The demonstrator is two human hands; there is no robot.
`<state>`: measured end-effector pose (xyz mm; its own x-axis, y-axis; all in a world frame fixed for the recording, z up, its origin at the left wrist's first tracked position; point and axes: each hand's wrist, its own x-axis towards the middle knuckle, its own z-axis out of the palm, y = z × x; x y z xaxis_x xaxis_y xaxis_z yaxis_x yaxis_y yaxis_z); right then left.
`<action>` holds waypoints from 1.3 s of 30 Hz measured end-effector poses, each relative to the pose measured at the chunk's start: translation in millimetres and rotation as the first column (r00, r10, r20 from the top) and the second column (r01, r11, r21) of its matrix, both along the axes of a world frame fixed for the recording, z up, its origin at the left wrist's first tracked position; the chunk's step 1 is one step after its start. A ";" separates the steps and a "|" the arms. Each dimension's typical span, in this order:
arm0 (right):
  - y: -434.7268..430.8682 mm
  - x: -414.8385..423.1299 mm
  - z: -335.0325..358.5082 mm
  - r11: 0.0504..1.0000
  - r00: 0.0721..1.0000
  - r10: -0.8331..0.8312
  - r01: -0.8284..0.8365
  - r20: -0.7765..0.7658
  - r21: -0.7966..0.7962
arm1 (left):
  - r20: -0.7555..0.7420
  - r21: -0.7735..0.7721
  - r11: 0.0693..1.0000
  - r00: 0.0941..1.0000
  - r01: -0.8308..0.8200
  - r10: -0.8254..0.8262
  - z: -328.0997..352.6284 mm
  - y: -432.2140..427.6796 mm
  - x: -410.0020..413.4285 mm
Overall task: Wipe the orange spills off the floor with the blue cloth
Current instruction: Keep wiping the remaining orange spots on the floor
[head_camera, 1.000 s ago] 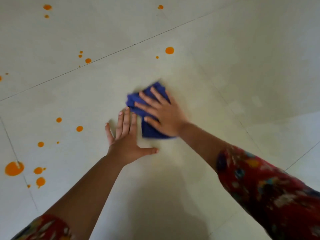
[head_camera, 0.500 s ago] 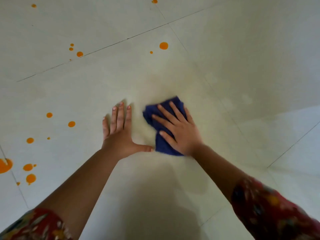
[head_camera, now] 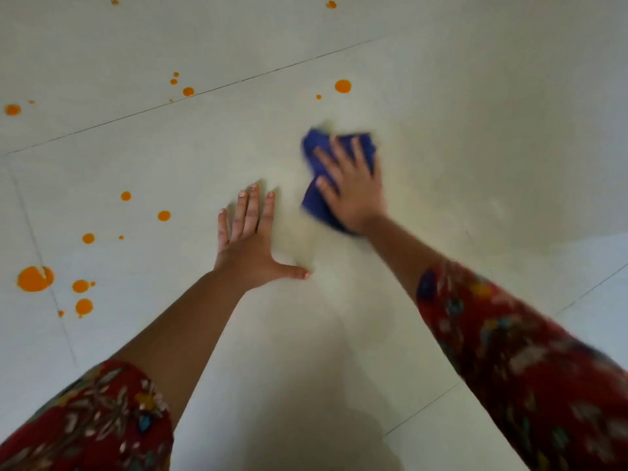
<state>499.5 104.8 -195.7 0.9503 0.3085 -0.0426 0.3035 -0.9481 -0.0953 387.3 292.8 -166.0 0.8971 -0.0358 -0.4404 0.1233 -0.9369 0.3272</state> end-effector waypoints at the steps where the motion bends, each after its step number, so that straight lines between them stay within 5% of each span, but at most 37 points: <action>1: 2.5 -35.5 -0.1 0.988 0.988 0.155 -0.155 0.011 -0.006 | 0.047 -0.001 1.000 0.999 -0.017 0.017 1.6 -1.5 -10.2; 4: -48.0 -107.5 -0.1 0.914 0.914 0.405 -0.405 0.002 0.000 | 0.161 0.013 1.000 0.987 -0.026 0.024 5.8 7.9 -60.2; 9: -76.3 -63.5 -1.3 0.991 0.991 -0.136 0.136 -0.002 0.018 | 0.159 0.103 0.993 0.986 -0.065 0.048 5.9 36.7 -133.0; 11: -38.9 -53.2 -2.6 0.976 0.977 -0.215 0.214 0.007 0.028 | 0.143 0.099 0.991 0.987 -0.089 0.074 6.0 41.8 -147.8; 15: 33.8 -93.4 -7.2 0.997 0.998 0.046 -0.049 0.054 0.063 | 0.131 0.103 0.990 0.988 -0.100 0.086 7.4 47.1 -161.7; 17: 39.3 -147.9 -4.3 0.933 0.933 0.359 -0.360 0.032 0.031 | 0.120 0.112 0.988 0.989 -0.105 0.091 8.5 50.6 -170.5; 19: 8.5 -167.7 -1.1 0.867 0.867 0.498 -0.498 0.018 0.019 | 0.116 0.126 0.985 0.988 -0.119 0.104 10.0 52.7 -179.1; 25: 21.7 -84.4 -3.7 0.999 1.000 -0.001 0.001 0.014 0.035 | 0.098 0.114 0.963 0.968 -0.242 0.232 11.2 58.0 -208.3; 29: 104.2 -128.8 -7.5 0.972 0.977 0.215 -0.214 0.007 0.093 | 0.067 0.152 0.969 0.980 -0.193 0.185 18.2 66.8 -217.5; 33: 67.6 -187.6 -3.4 0.774 0.779 0.626 -0.625 0.026 0.096 | 0.000 0.301 0.953 0.999 0.041 -0.044 38.4 94.7 -220.2; 35: 50.7 -158.6 -5.6 0.806 0.808 0.587 -0.589 0.039 0.065 | -0.063 0.330 0.940 0.996 0.084 -0.067 50.0 110.9 -221.8; 39: 92.0 -109.1 -3.7 0.962 0.964 0.265 -0.263 -0.012 0.076 | -0.162 0.374 0.902 0.973 0.214 -0.164 77.3 136.6 -219.4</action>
<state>390.3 196.8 -199.5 0.8339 0.5511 -0.0305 0.5388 -0.8248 -0.1711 167.9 429.4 -88.7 0.8279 -0.0033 -0.5609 -0.0528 -0.9960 -0.0720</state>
